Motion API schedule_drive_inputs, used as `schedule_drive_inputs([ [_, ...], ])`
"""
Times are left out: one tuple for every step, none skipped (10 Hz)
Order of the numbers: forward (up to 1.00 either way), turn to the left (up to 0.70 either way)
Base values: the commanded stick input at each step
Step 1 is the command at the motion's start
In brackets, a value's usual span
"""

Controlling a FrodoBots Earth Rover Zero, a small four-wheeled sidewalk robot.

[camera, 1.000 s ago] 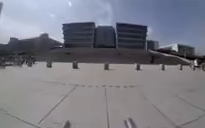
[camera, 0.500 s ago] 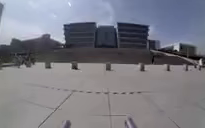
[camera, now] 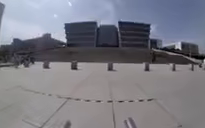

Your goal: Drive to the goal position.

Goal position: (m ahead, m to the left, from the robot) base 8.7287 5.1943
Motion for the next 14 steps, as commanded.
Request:
schedule_drive_inputs([
  [0.85, 0.00],
  [0.85, 0.00],
  [0.85, 0.00],
  [0.85, 0.00],
  [0.85, 0.00],
  [0.85, 0.00],
  [0.85, 0.00],
  [0.85, 0.00],
  [0.85, 0.00],
  [0.85, 0.00],
  [0.85, 0.00],
  [0.85, 0.00],
  [0.85, 0.00],
  [0.85, 0.00],
])
